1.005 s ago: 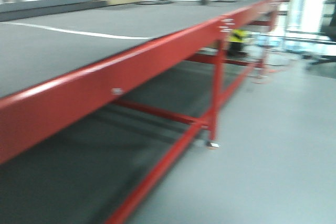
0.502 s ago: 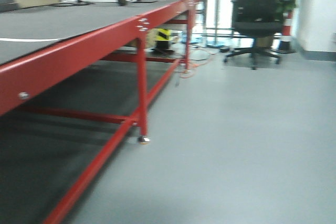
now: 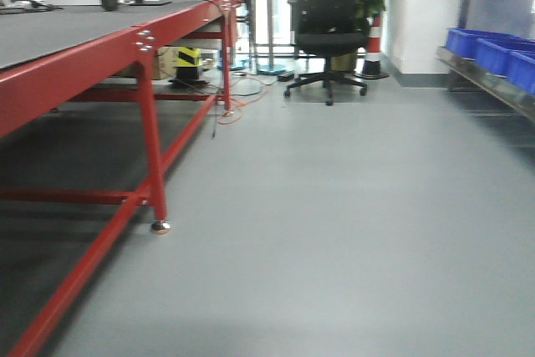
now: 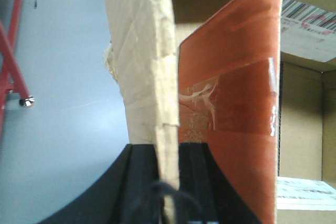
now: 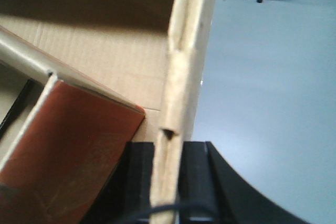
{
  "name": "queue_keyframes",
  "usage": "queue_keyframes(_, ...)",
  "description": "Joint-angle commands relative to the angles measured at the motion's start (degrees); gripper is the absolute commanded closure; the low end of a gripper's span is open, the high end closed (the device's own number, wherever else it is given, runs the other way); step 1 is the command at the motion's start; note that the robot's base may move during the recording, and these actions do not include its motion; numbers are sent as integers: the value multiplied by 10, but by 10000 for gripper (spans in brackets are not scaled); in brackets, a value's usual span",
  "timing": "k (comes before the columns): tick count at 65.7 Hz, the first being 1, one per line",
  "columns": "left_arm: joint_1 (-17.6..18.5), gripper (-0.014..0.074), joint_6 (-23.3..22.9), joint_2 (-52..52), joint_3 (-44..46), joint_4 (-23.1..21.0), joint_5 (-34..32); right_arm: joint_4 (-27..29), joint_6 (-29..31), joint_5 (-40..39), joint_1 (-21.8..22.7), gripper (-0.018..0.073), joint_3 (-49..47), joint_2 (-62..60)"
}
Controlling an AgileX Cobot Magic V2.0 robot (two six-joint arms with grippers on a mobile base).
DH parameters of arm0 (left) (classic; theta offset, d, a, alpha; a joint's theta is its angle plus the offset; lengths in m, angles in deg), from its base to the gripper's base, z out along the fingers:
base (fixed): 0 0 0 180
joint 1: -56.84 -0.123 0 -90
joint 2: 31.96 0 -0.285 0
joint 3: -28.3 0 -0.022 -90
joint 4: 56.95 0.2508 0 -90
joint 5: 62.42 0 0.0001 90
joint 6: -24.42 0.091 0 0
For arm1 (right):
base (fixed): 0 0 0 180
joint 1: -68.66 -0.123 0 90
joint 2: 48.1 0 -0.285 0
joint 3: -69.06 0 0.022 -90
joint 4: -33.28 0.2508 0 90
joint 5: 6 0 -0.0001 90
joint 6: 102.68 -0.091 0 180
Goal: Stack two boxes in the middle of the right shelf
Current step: 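Carry the boxes in both grippers past the red-framed table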
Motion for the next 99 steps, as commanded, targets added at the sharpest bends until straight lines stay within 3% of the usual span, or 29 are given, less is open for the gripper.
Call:
queue_keyframes(1, -2, 708, 3, 12, 9, 12, -18, -32, 6, -32, 5, 713, -6, -7)
queue_keyframes(99, -2, 708, 3, 12, 9, 12, -18, -32, 6, -32, 5, 713, -6, -7)
